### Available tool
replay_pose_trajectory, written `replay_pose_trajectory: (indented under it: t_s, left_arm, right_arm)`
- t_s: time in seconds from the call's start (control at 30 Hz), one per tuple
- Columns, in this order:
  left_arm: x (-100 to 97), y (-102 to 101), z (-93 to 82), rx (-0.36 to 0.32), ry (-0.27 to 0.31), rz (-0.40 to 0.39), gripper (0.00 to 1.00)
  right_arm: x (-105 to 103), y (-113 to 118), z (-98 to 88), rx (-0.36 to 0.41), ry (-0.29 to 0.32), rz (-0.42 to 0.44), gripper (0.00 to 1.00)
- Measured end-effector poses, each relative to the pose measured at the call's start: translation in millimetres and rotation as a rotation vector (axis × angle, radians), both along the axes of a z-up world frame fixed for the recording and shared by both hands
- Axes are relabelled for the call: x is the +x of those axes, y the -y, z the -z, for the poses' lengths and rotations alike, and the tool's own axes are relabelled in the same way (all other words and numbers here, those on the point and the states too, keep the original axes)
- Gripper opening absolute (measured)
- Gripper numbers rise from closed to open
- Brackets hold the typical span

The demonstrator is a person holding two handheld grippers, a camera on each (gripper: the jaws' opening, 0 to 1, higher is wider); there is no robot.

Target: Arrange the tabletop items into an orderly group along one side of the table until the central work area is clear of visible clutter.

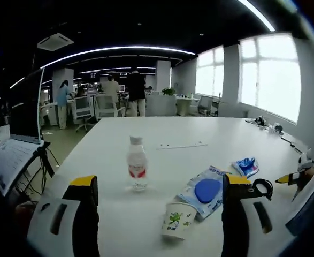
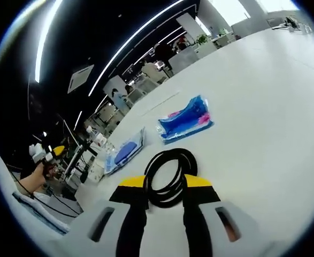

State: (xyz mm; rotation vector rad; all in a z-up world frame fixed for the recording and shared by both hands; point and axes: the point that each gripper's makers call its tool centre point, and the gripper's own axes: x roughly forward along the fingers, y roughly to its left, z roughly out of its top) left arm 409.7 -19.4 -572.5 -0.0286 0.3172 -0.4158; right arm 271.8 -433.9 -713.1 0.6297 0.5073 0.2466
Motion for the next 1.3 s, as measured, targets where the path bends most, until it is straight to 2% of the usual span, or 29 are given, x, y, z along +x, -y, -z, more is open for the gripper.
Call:
replay_pose_trajectory:
  t_s: [0.17, 0.37, 0.47, 0.53, 0.63, 0.7, 0.8, 0.87, 0.97, 1.03, 1.07, 1.17, 1.23, 1.3]
  left_arm:
    - [-28.6, 4, -4.5, -0.025, 0.032, 0.011, 0.98]
    - [-57.1, 6, 9.8, 0.016, 0.024, 0.016, 1.00]
    - [-75.3, 9, 19.2, 0.091, 0.026, 0.047, 1.00]
    - [-82.7, 10, 22.9, 0.114, 0.021, 0.055, 1.00]
    - [-95.0, 7, 26.7, 0.078, 0.005, 0.028, 1.00]
    - [-102.6, 4, 29.0, 0.085, 0.011, 0.016, 1.00]
    - [-109.3, -2, 32.6, 0.129, 0.030, 0.010, 1.00]
    - [-114.2, -7, 39.6, 0.154, 0.014, 0.000, 1.00]
    - [-118.4, -6, 45.3, 0.184, 0.024, 0.024, 1.00]
    - [-118.5, -3, 43.9, 0.214, 0.062, 0.039, 1.00]
    - [-117.2, -3, 44.8, 0.224, 0.100, 0.032, 1.00]
    - [-112.3, -12, 46.6, 0.217, 0.081, -0.013, 0.98]
    - [-111.3, -15, 38.6, 0.147, 0.108, -0.034, 1.00]
    - [-112.4, -16, 40.0, 0.135, 0.096, -0.030, 1.00]
  right_arm:
    - [10, -14, -7.0, -0.005, 0.010, -0.037, 0.24]
    - [21, -29, -18.7, -0.014, 0.031, -0.081, 0.25]
    - [27, -37, -23.7, -0.022, 0.036, -0.104, 0.25]
    - [29, -41, -25.9, -0.027, 0.038, -0.117, 0.24]
    - [31, -44, -27.4, -0.031, 0.038, -0.126, 0.24]
    - [32, -48, -27.2, -0.035, 0.035, -0.138, 0.24]
    - [32, -55, -26.0, -0.039, 0.028, -0.159, 0.24]
    - [34, -63, -25.2, -0.049, 0.023, -0.191, 0.24]
    - [40, -73, -27.1, -0.058, 0.021, -0.228, 0.24]
    - [47, -80, -33.3, -0.068, 0.036, -0.254, 0.24]
    - [50, -83, -35.4, -0.071, 0.041, -0.263, 0.24]
    - [61, -94, -44.0, -0.081, 0.061, -0.302, 0.25]
    - [69, -105, -47.8, -0.076, 0.067, -0.337, 0.25]
    - [74, -116, -49.8, -0.081, 0.073, -0.376, 0.25]
